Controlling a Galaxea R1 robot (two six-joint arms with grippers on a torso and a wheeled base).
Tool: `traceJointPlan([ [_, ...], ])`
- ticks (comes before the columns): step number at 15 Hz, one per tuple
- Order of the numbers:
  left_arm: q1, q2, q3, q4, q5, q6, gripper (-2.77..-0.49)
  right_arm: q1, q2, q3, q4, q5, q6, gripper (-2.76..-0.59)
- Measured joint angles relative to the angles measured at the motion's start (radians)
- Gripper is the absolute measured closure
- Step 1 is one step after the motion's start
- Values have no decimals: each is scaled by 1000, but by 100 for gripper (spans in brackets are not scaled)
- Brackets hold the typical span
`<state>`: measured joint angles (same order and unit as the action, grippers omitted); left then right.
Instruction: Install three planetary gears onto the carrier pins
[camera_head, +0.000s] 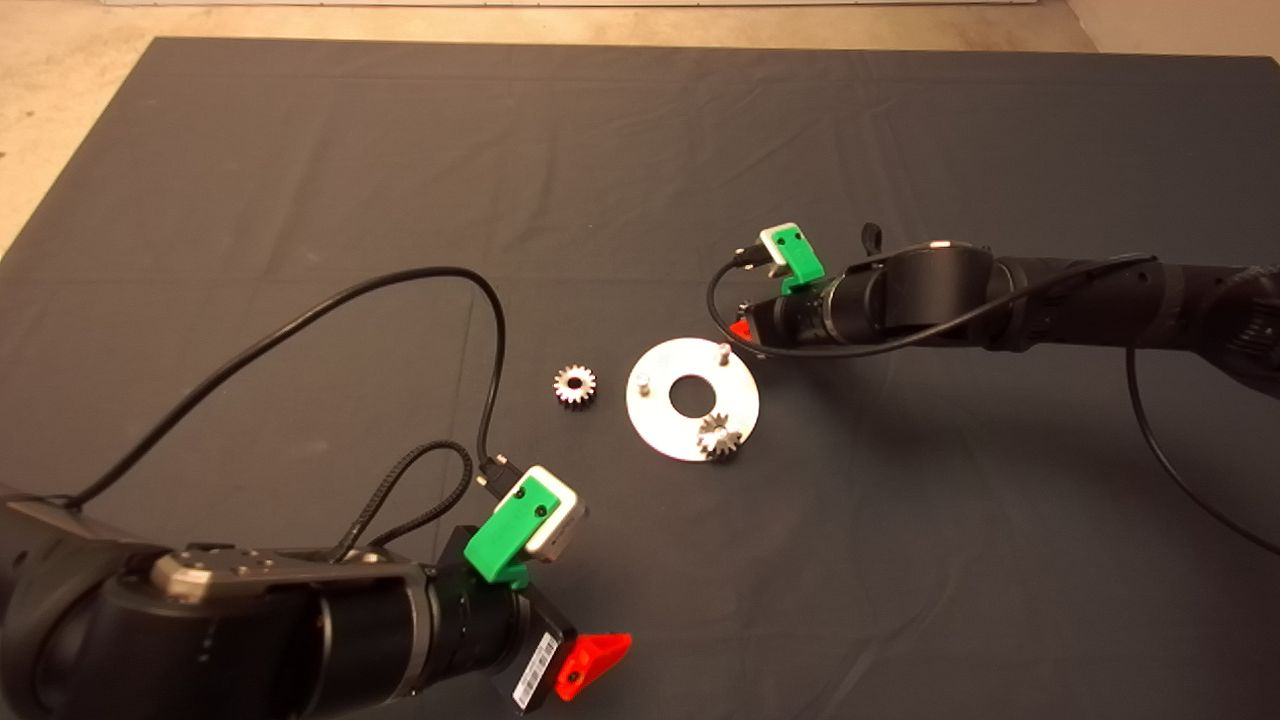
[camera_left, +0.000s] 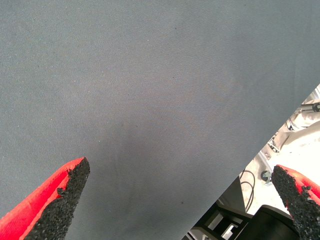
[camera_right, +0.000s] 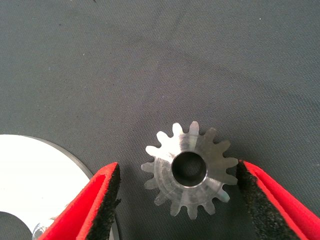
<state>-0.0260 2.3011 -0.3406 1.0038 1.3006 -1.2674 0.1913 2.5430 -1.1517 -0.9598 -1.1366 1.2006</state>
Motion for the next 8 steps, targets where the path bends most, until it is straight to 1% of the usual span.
traceJointPlan([
  [3, 0, 0, 0, 0, 0, 0, -264, 0, 0, -3, 0, 0, 0, -169],
  [5, 0, 0, 0, 0, 0, 0, -264, 0, 0, -3, 0, 0, 0, -156],
  [7, 0, 0, 0, 0, 0, 0, -264, 0, 0, -3, 0, 0, 0, -154],
  [8, 0, 0, 0, 0, 0, 0, -264, 0, 0, -3, 0, 0, 0, -142],
])
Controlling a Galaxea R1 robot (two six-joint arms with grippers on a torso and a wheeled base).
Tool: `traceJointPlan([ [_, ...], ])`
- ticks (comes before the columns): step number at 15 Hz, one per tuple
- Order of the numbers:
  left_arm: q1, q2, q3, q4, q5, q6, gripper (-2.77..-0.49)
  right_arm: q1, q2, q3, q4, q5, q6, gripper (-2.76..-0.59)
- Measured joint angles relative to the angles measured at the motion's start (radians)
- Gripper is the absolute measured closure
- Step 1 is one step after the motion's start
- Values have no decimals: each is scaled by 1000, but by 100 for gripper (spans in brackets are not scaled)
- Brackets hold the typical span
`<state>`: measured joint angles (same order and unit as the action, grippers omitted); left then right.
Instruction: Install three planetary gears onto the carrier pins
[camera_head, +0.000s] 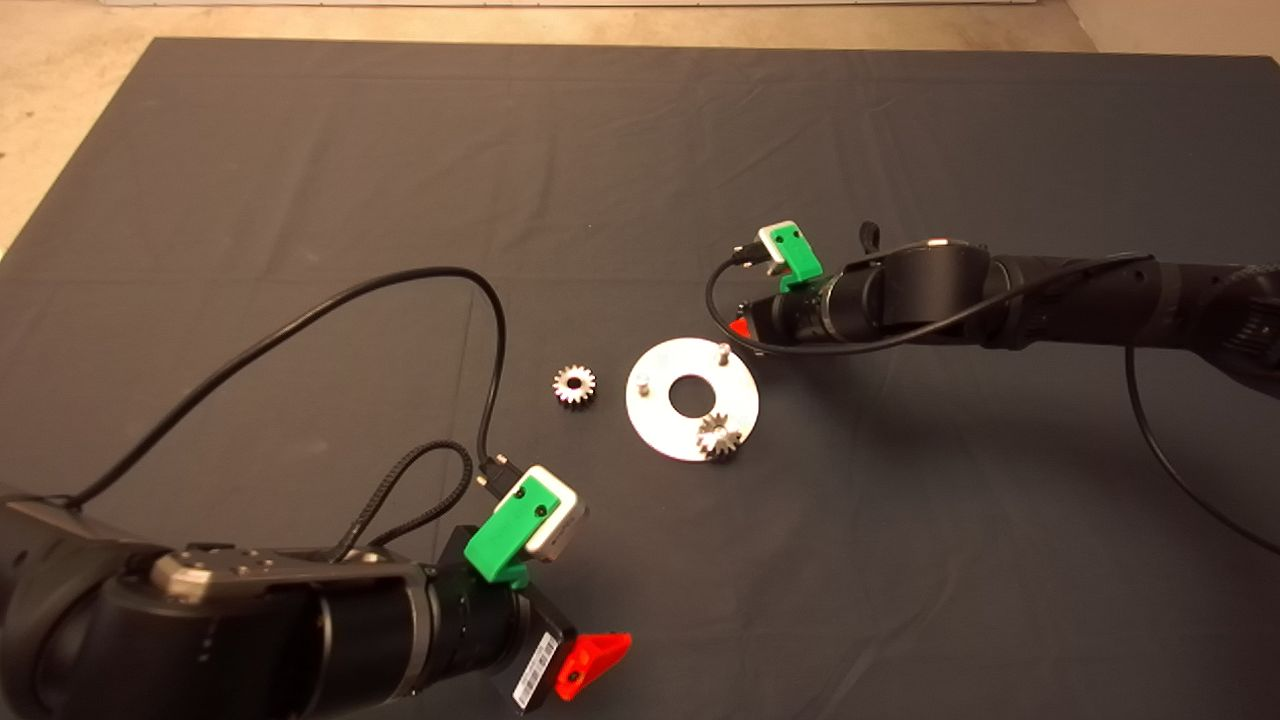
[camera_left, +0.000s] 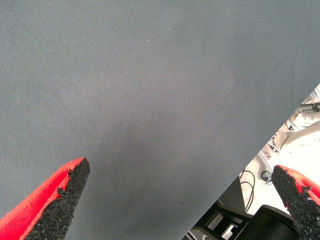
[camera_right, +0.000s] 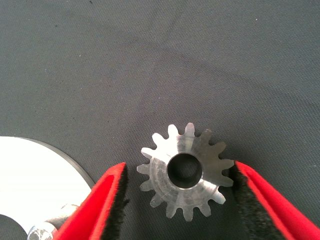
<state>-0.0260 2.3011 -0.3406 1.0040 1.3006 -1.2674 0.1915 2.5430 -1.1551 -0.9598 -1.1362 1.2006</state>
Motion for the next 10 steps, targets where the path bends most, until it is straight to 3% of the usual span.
traceJointPlan([
  [3, 0, 0, 0, 0, 0, 0, -264, 0, 0, 0, 0, -1, 0, -126],
  [10, 0, 0, 0, 0, 0, -9, -264, 0, -3, 0, 0, -2, -15, -113],
])
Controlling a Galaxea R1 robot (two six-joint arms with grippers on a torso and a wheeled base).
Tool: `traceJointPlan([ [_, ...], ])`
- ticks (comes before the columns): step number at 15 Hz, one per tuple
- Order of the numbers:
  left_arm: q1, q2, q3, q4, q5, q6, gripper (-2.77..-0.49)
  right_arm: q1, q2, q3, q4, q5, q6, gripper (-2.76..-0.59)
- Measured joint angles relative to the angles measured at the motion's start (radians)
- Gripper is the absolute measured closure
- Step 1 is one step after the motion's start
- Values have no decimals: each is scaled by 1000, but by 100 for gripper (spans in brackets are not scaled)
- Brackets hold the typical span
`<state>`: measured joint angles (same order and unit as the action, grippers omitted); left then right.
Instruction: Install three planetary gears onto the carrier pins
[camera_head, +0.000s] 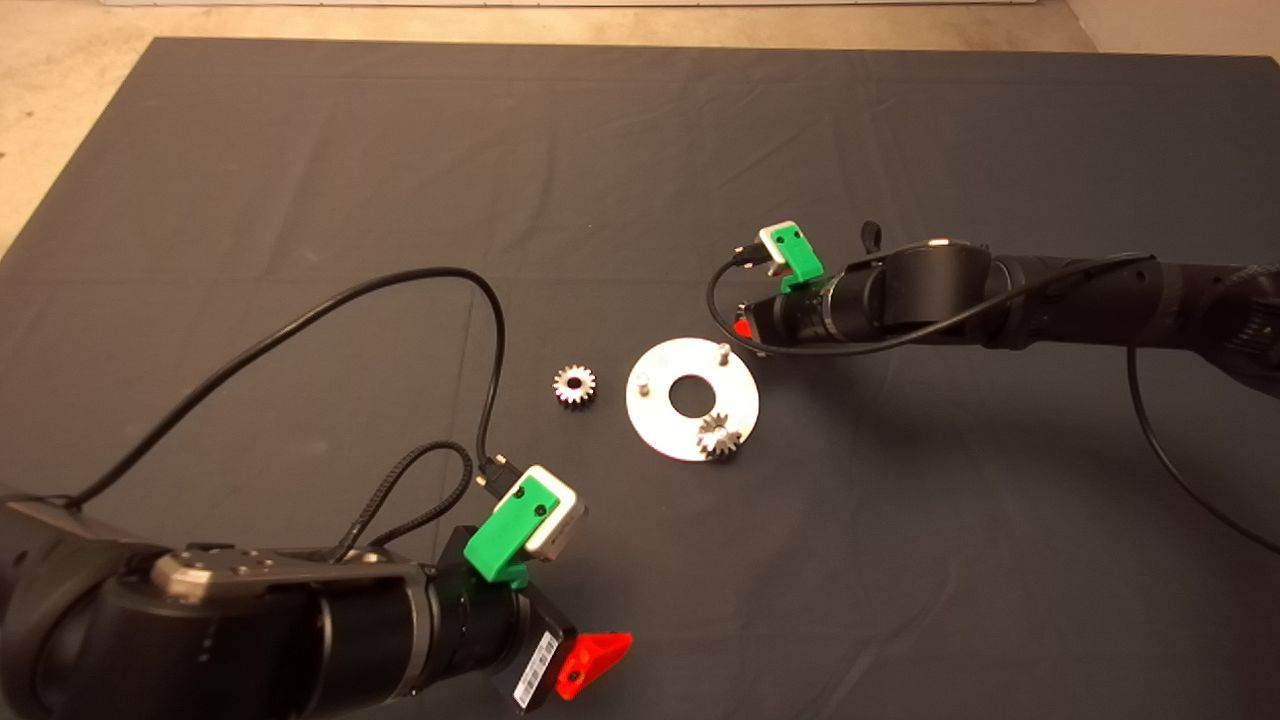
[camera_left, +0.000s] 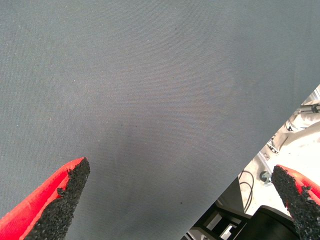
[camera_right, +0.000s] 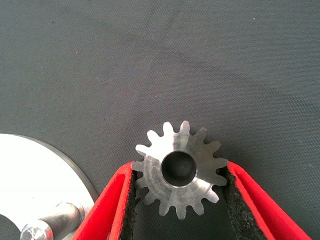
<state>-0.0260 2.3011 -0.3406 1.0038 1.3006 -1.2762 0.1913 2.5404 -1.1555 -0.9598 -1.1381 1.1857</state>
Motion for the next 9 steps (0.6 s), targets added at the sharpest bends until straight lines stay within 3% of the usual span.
traceJointPlan([
  [9, 0, 0, 0, 0, 0, -1, -264, 0, -6, 13, 2, -5, -2, -104],
])
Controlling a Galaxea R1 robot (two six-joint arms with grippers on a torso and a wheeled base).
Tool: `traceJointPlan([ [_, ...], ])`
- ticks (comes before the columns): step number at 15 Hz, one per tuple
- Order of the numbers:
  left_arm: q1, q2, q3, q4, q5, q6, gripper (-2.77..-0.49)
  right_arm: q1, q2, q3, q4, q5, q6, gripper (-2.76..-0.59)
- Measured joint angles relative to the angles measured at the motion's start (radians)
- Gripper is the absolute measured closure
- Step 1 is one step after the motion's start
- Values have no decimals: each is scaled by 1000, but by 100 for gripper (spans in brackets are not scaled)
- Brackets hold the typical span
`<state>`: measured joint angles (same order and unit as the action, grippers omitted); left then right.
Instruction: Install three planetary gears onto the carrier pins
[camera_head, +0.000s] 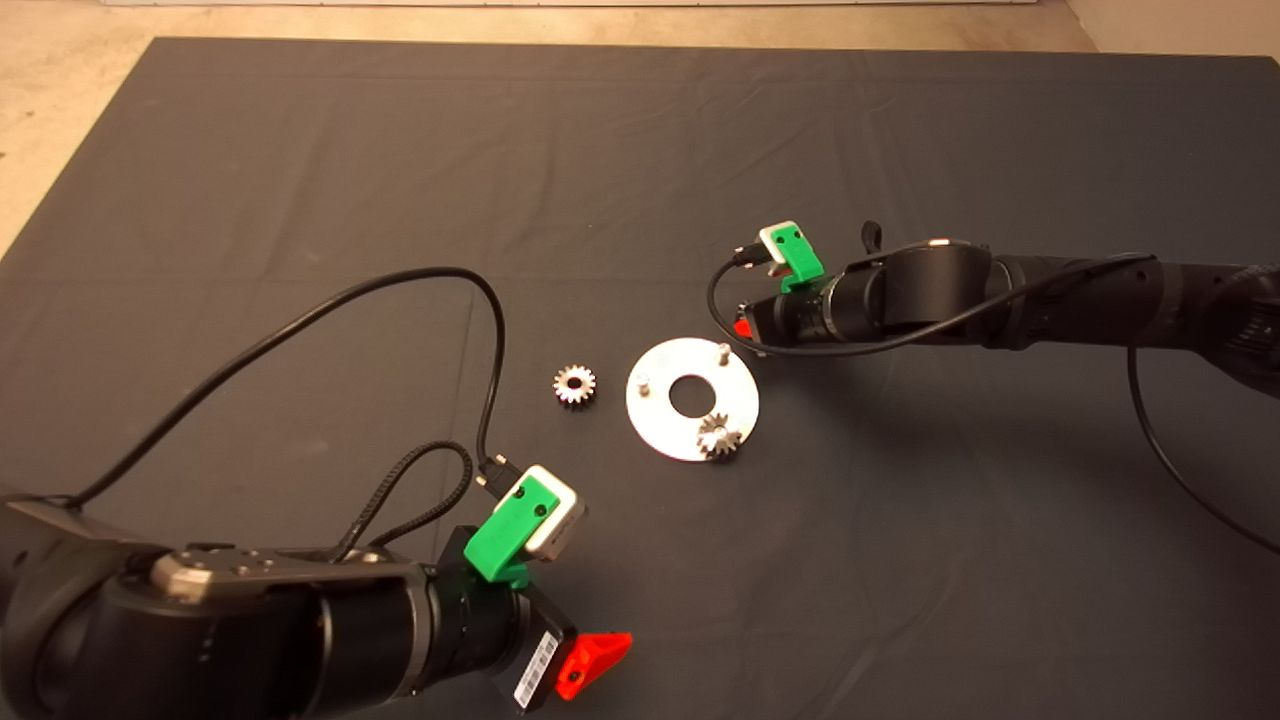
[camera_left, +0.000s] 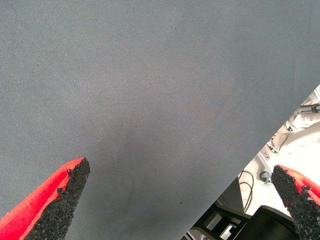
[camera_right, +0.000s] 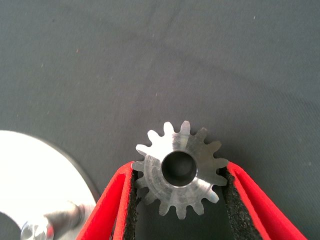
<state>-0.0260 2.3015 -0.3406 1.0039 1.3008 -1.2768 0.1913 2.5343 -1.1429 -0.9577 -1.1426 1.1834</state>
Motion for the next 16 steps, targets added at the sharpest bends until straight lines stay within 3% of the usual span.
traceJointPlan([
  [7, -3, 0, 0, 1, 0, -1, -264, 0, -73, 131, 14, -4, -1, -101],
  [10, -33, 0, 0, 2, -1, -22, -264, 5, -105, 154, 16, -13, -1, -101],
  [14, -36, 0, 0, 3, -1, -24, -264, 45, -99, 183, 17, -8, -1, -101],
  [16, -36, 0, 0, 3, -1, -24, -264, 53, -97, 185, 18, -8, -1, -101],
])
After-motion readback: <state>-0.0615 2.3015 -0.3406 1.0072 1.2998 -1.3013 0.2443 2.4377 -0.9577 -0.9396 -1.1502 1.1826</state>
